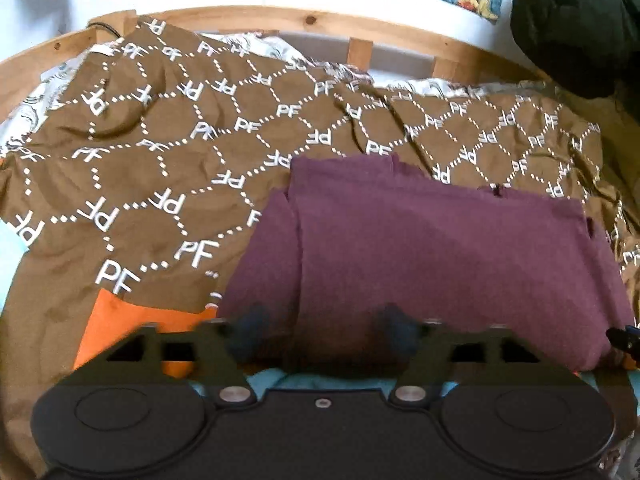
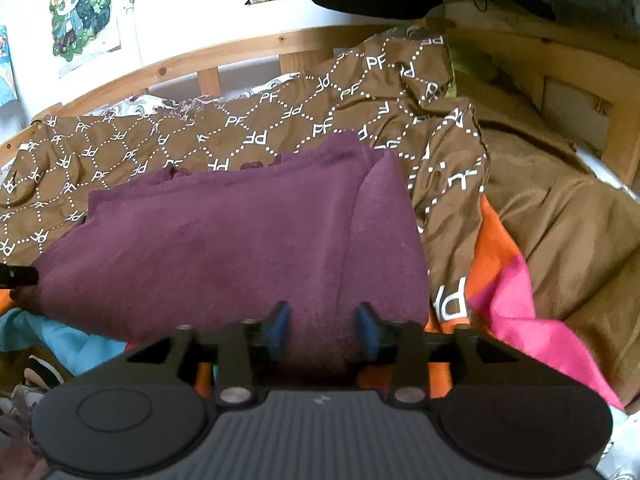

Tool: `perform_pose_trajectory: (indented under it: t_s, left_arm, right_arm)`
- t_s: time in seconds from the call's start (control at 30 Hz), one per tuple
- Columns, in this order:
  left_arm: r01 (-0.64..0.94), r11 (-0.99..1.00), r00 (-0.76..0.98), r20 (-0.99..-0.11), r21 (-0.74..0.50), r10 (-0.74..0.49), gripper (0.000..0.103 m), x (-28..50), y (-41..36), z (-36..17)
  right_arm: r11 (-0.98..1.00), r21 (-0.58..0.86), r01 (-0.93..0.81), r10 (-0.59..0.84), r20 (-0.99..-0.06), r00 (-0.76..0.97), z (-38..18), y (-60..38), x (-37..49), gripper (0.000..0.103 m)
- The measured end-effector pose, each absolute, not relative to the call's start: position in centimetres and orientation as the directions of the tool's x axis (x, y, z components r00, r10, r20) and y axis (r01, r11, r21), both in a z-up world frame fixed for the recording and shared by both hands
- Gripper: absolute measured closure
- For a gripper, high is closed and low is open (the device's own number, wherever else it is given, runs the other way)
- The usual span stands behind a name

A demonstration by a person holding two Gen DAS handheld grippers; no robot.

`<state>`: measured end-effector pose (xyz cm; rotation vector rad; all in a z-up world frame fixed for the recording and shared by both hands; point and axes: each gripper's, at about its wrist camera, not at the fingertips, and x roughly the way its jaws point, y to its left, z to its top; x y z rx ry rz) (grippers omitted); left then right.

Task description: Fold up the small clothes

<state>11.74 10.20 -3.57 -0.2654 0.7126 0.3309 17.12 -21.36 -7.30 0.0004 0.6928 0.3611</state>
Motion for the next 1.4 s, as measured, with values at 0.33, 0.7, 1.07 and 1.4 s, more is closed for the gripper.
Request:
perform_pose_trajectory:
  t_s: [0.33, 0.7, 1.07, 1.4]
  left_arm:
    - [-0.463, 0.864, 0.667, -0.72, -0.197, 0.193, 0.001, 12.5, 13.4, -5.0]
    - [-0.482, 0.833, 0.645, -0.753, -0.271, 0.129, 0.001, 12.8, 15.6, -7.4]
    - [-0.461, 0.846, 0.653, -0.747, -0.266, 0.121, 0.001, 12.5, 15.6, -7.8]
    - [-0.483, 0.842, 0.637, -0.756, -0.241, 0.15, 0.001, 12.7, 15.3, -8.0]
  right_arm:
    - [0.925, 0.056, -0.377, 0.349, -0.521, 0.779, -6.7, -19.5, 16.1, 0.0]
    - [0.905, 0.039, -0.424, 0.391, -0.47, 0.791, -7.3, -14.2, 16.0, 0.0]
    - [0.871, -0.115, -0.478, 0.371, -0.484, 0.793, -10.4, -9.1, 16.3, 0.0]
    - [0.875, 0.02, -0.484, 0.436, -0.468, 0.769, -11.6, -10.8, 16.9, 0.0]
